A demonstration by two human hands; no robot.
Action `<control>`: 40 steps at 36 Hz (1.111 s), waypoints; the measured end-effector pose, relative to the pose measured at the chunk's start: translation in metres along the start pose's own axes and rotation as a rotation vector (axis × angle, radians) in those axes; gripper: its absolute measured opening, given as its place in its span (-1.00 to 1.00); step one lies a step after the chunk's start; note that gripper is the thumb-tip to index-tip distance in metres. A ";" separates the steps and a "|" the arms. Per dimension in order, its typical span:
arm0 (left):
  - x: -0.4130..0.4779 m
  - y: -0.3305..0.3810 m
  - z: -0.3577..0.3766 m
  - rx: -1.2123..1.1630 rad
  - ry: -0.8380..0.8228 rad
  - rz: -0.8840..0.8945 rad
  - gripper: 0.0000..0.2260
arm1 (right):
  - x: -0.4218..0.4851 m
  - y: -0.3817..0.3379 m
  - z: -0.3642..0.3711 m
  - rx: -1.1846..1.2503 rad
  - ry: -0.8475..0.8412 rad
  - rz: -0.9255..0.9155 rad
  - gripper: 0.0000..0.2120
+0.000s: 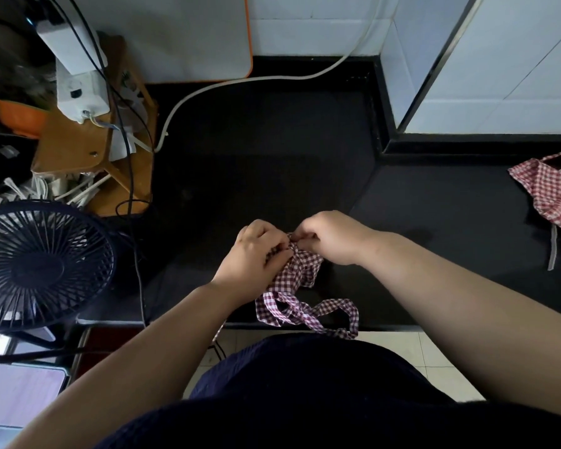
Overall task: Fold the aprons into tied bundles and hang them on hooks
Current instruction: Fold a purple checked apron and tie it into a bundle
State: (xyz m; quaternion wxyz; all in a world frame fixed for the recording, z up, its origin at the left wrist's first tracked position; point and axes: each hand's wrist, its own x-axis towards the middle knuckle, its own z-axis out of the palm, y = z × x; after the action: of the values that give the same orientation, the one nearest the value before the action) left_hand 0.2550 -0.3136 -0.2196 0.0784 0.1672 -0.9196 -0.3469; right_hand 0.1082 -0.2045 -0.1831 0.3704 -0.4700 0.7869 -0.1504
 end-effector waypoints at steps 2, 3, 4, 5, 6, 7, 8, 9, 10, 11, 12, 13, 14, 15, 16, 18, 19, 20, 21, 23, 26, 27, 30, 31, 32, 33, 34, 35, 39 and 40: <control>-0.001 -0.003 0.001 -0.006 0.018 -0.001 -0.88 | 0.000 0.000 0.003 -0.049 0.016 -0.016 -0.76; -0.001 -0.004 0.002 -0.008 0.023 0.001 -0.88 | 0.001 0.000 0.006 -0.068 0.032 -0.023 -0.78; -0.001 -0.005 0.002 -0.010 0.030 0.003 -0.87 | 0.002 0.000 0.009 -0.079 0.050 -0.030 -0.79; -0.001 -0.006 0.002 -0.006 0.040 0.009 -0.87 | 0.002 0.001 0.013 -0.081 0.066 -0.032 -0.81; -0.001 -0.006 0.002 0.004 0.054 0.018 -0.87 | 0.002 0.002 0.015 -0.077 0.083 -0.030 -0.83; 0.000 -0.006 0.002 0.018 0.067 0.026 -0.87 | 0.002 0.003 0.016 -0.074 0.096 -0.023 -0.85; 0.000 -0.006 0.001 0.034 0.074 0.028 -0.88 | 0.002 0.004 0.017 -0.071 0.105 -0.012 -0.87; 0.001 -0.007 0.000 0.046 0.076 0.025 -0.89 | 0.002 0.006 0.017 -0.068 0.108 0.001 -0.88; 0.001 -0.006 0.000 0.054 0.072 0.023 -0.90 | 0.002 0.007 0.016 -0.065 0.108 0.014 -0.89; 0.001 -0.006 -0.001 0.058 0.065 0.024 -0.90 | 0.003 0.008 0.016 -0.064 0.104 0.024 -0.89; 0.001 -0.006 -0.001 0.059 0.060 0.030 -0.90 | 0.003 0.008 0.015 -0.064 0.100 0.031 -0.87; 0.001 -0.005 0.000 0.056 0.058 0.034 -0.90 | 0.004 0.008 0.014 -0.065 0.095 0.041 -0.85; 0.001 -0.004 0.000 0.048 0.056 0.032 -0.91 | 0.004 0.008 0.013 -0.067 0.092 0.050 -0.84; 0.002 -0.003 0.000 0.039 0.053 0.026 -0.91 | 0.005 0.007 0.012 -0.068 0.094 0.060 -0.83; 0.002 -0.002 0.000 0.034 0.049 0.020 -0.91 | 0.005 0.007 0.012 -0.064 0.099 0.067 -0.84; 0.004 -0.002 -0.001 0.036 0.045 0.014 -0.90 | 0.004 0.006 0.012 -0.037 0.107 0.090 -0.85; 0.004 -0.002 -0.002 0.040 0.041 0.008 -0.89 | 0.003 0.006 0.013 -0.017 0.105 0.104 -0.87; 0.005 -0.002 -0.003 0.044 0.032 -0.001 -0.87 | 0.002 0.005 0.013 0.000 0.097 0.113 -0.88; 0.005 -0.002 -0.004 0.050 0.018 -0.011 -0.86 | 0.001 0.004 0.012 0.013 0.083 0.123 -0.87; 0.006 -0.002 -0.007 0.063 -0.009 -0.025 -0.86 | -0.001 0.001 0.010 0.054 0.061 0.141 -0.81; 0.009 0.000 -0.011 0.084 -0.045 -0.026 -0.84 | -0.005 -0.001 0.005 0.113 0.071 0.150 -0.72; 0.009 0.000 -0.011 0.095 -0.050 -0.017 -0.84 | -0.006 -0.001 0.005 0.094 0.081 0.145 -0.73; 0.008 -0.002 -0.011 0.122 -0.042 -0.004 -0.84 | -0.010 -0.001 0.008 0.010 0.111 0.123 -0.86; 0.008 -0.003 -0.011 0.114 -0.037 -0.007 -0.84 | -0.011 -0.003 0.009 -0.003 0.114 0.106 -0.88; 0.007 -0.003 -0.010 0.099 -0.038 -0.007 -0.84 | -0.012 -0.004 0.011 -0.008 0.114 0.083 -0.86; 0.007 -0.002 -0.010 0.084 -0.041 -0.005 -0.84 | -0.012 -0.005 0.013 -0.008 0.113 0.061 -0.84; 0.007 -0.002 -0.010 0.066 -0.047 -0.004 -0.84 | -0.012 -0.006 0.013 -0.011 0.114 0.042 -0.81; 0.007 -0.002 -0.010 0.043 -0.051 -0.006 -0.85 | -0.012 -0.007 0.014 -0.017 0.117 0.025 -0.79; 0.005 -0.004 -0.010 -0.014 -0.054 -0.007 -0.88 | -0.013 -0.007 0.019 -0.048 0.131 0.002 -0.80; 0.004 -0.004 -0.010 -0.019 -0.055 -0.010 -0.88 | -0.014 -0.006 0.021 -0.051 0.142 0.000 -0.80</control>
State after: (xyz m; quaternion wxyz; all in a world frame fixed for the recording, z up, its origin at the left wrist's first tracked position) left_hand 0.2544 -0.3240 -0.2148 0.0530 0.1613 -0.9171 -0.3606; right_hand 0.1314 -0.1932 -0.1879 0.3016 -0.4676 0.8148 -0.1630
